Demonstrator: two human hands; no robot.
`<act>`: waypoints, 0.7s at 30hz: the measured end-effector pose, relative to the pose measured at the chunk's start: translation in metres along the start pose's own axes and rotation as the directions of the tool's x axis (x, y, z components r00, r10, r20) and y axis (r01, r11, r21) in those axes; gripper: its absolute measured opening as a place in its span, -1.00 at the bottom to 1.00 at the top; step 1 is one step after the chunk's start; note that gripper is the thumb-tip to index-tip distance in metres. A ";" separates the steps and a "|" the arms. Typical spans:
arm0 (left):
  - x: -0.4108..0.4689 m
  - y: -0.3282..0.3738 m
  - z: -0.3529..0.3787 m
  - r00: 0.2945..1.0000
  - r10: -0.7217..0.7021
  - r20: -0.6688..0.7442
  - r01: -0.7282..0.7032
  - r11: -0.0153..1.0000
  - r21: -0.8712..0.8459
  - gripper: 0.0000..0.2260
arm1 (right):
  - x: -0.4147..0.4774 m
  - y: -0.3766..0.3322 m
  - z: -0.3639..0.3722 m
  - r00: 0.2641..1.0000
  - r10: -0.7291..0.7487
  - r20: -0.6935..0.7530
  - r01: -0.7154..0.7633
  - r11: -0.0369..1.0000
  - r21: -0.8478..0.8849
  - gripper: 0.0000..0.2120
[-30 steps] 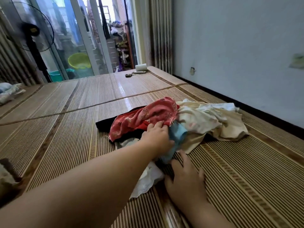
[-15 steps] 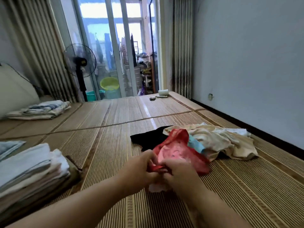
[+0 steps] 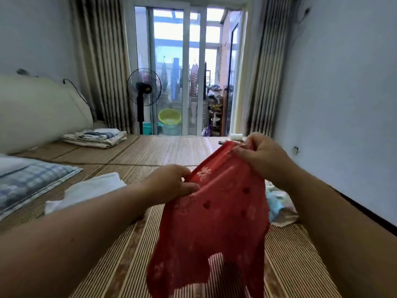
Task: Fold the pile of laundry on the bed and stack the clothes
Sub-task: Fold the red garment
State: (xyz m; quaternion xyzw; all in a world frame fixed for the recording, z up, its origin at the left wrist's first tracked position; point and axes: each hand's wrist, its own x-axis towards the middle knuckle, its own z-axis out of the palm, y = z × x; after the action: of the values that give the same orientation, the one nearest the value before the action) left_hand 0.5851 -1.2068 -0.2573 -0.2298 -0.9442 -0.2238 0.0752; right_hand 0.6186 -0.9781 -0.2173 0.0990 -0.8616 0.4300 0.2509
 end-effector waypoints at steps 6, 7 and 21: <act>-0.019 -0.019 -0.030 0.991 -0.088 0.100 0.098 0.990 -0.105 -0.91 | -0.001 -0.029 0.003 1.000 -0.013 -0.026 0.014 0.998 0.056 -0.77; -0.022 -0.020 -0.030 0.988 -0.117 0.105 0.145 0.937 -0.318 -0.80 | -0.002 -0.032 0.003 1.000 0.002 -0.006 -0.001 0.996 0.087 -0.82; -0.056 -0.078 -0.042 0.984 -0.155 0.092 0.146 0.984 0.100 -0.93 | -0.020 -0.030 -0.002 0.982 0.127 -0.138 -0.080 0.950 0.302 -0.85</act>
State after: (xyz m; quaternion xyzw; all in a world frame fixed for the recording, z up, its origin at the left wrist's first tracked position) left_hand 0.6002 -1.3105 -0.2639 -0.1650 -0.9708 -0.1729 0.0213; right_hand 0.6478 -0.9955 -0.2058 0.0561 -0.7693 0.5730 0.2769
